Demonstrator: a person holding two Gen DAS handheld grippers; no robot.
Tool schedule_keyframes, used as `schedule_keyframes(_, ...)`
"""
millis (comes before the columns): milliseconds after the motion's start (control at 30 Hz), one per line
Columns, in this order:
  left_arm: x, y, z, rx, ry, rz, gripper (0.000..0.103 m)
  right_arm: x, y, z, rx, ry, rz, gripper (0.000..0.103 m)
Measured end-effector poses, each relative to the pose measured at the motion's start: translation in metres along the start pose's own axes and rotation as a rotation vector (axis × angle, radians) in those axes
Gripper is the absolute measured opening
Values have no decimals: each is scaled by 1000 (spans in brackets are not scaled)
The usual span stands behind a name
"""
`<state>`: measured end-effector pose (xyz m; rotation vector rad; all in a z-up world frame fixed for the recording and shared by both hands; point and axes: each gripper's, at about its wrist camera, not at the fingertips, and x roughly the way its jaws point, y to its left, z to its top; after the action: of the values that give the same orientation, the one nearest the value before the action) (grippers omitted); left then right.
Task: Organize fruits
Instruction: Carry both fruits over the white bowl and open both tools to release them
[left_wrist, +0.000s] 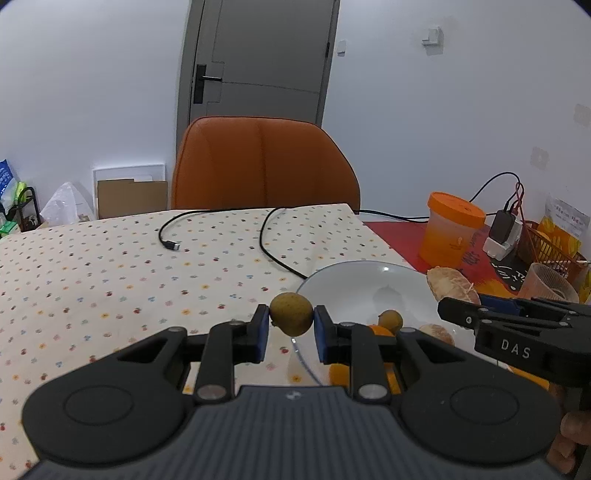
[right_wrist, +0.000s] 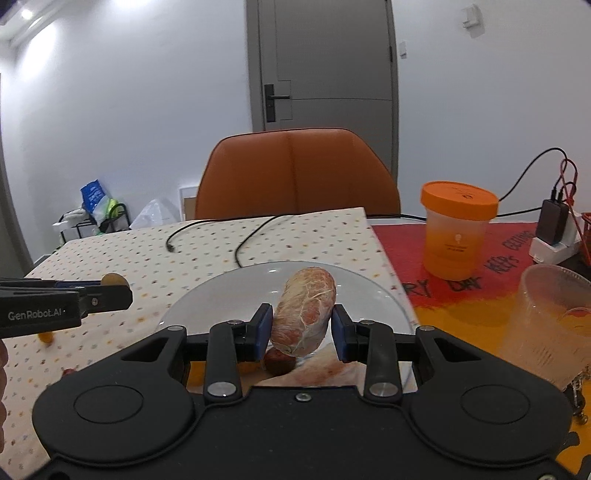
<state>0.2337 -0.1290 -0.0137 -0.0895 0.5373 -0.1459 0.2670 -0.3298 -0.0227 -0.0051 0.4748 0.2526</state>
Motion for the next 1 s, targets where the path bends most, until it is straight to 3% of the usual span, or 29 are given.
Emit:
schedule_keyframes(500, 20, -25, 8, 52, -7, -34, 27, 13, -21, -1, 33, 10, -11, 33)
schedule_keyframes(867, 10, 4, 4, -10, 20, 28, 27, 20, -20, -3, 43, 7, -6, 33)
schedule_keyframes(933, 6, 9, 3, -14, 15, 42, 31, 23, -22, -2, 60, -11, 3, 39)
schedule_keyframes(1000, 3, 16, 3, -31, 12, 55, 34, 25, -25, -1, 88, -26, 14, 59)
